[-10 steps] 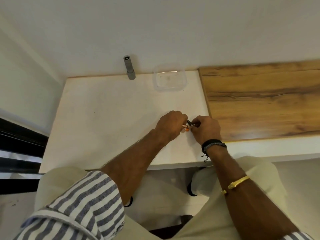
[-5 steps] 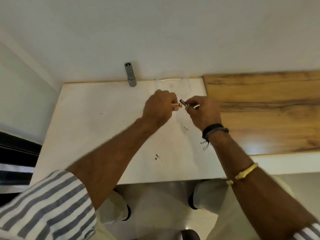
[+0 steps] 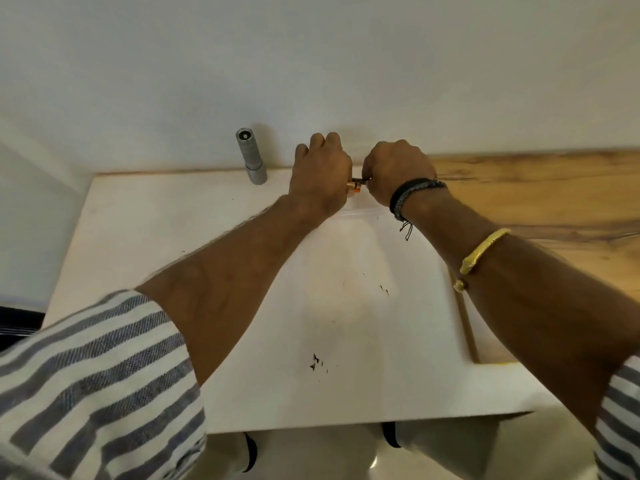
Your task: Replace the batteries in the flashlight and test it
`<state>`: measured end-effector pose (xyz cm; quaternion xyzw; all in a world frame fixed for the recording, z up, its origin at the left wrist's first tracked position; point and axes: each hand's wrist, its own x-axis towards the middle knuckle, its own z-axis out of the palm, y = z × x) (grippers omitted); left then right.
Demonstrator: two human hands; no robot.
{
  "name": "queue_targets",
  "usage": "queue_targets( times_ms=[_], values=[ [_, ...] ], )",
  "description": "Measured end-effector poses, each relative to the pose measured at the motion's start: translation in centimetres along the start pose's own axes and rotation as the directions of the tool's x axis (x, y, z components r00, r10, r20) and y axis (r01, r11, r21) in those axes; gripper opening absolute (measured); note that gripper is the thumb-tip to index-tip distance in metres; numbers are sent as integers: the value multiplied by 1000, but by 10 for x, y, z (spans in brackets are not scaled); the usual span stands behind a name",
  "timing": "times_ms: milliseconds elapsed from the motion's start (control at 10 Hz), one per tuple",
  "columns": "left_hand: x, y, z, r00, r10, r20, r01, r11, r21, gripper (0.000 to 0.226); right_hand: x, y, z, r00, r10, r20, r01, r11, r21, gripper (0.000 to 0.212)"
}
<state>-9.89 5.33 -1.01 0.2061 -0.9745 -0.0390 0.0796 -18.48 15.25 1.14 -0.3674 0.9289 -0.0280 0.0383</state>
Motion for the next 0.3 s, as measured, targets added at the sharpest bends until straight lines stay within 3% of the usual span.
queue_targets(
  times_ms=[100, 200, 300],
  values=[
    [0, -2, 0, 1000, 4, 29, -5, 1000, 22, 21, 0, 0, 4, 1000, 13, -4, -13, 1000, 23, 21],
    [-6, -8, -7, 998, -55, 2, 55, 988, -144, 16, -4, 6, 2, 997, 57, -44, -50, 987, 155, 27],
    [-23, -15, -13, 968, -232, -94, 166, 877, -451, 8, -17, 15, 3, 976, 165, -145, -102, 925, 367, 29]
  ],
)
